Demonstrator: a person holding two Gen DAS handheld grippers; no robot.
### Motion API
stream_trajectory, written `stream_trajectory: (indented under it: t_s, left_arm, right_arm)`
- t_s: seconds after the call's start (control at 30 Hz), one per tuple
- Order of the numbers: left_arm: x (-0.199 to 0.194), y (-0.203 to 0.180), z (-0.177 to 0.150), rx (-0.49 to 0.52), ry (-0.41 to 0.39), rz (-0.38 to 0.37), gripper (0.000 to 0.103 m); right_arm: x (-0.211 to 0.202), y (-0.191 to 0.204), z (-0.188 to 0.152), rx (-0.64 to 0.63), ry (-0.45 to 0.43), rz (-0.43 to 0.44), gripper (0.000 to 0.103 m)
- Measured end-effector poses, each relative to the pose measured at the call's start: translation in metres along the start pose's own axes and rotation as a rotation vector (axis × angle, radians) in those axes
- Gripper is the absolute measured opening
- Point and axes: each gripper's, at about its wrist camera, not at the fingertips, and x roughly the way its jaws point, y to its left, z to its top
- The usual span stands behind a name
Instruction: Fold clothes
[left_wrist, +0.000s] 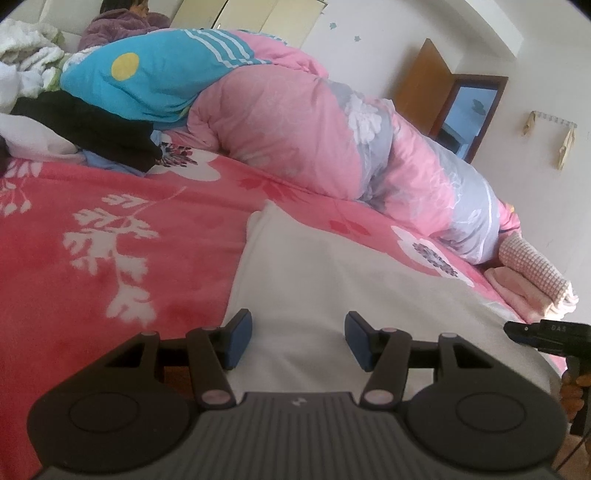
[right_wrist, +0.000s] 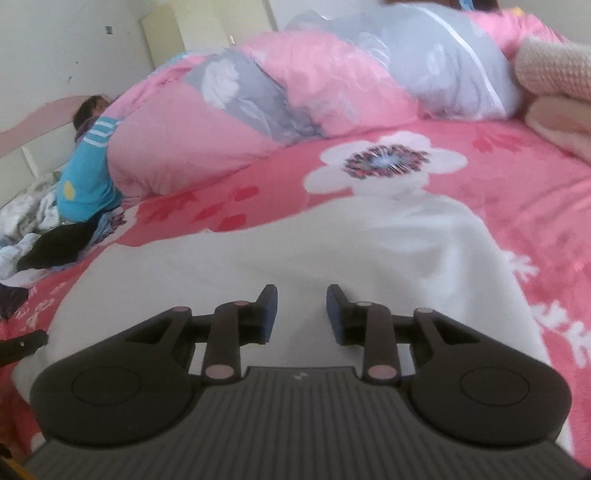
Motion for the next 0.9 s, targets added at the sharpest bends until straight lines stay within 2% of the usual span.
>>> stream_trajectory:
  t_s: [0.1,0.17,0.27,0.33,0.5,0.57,0.63,0.67,0.73,0.83,0.9]
  left_arm:
    - [-0.009,-0.007,0.005,0.010,-0.005,0.025,0.058]
    - [-0.015,-0.013,0.009,0.013,-0.015,0.026,0.059]
    - [-0.019,-0.030,0.017,0.054,-0.005,0.026,0.060]
    - [-0.015,-0.045,0.022,0.092,0.005,0.018,0.062]
    - [0.019,-0.082,0.031,0.163,0.079,-0.016,0.064]
    - [0.037,-0.093,0.030,0.187,0.117,-0.021,0.064]
    - [0.049,-0.098,0.026,0.194,0.149,-0.021,0.064]
    - [0.053,-0.099,0.024,0.196,0.160,-0.018,0.065]
    - [0.058,-0.102,0.021,0.201,0.175,-0.016,0.068]
    - [0.057,-0.101,0.021,0.191,0.179,-0.024,0.074]
    - [0.056,-0.101,0.023,0.176,0.188,-0.020,0.075]
  right_arm:
    - [0.004,-0.043,0.008,0.201,0.007,0.052,0.027]
    - [0.004,-0.067,0.014,0.301,-0.001,0.044,0.026]
    - [0.002,-0.080,0.025,0.327,-0.009,-0.019,0.027]
    - [0.001,-0.079,0.031,0.306,-0.005,-0.020,0.029]
    - [0.016,-0.059,0.040,0.241,0.072,0.200,0.031]
    - [0.031,-0.060,0.040,0.274,0.118,0.242,0.033]
    - [0.040,-0.071,0.039,0.333,0.125,0.206,0.032]
    - [0.040,-0.079,0.038,0.366,0.104,0.170,0.028]
    - [0.028,-0.095,0.038,0.437,0.031,0.096,0.028]
    - [0.000,-0.091,0.040,0.371,-0.064,-0.059,0.032]
    - [-0.016,-0.076,0.039,0.291,-0.094,-0.085,0.033]
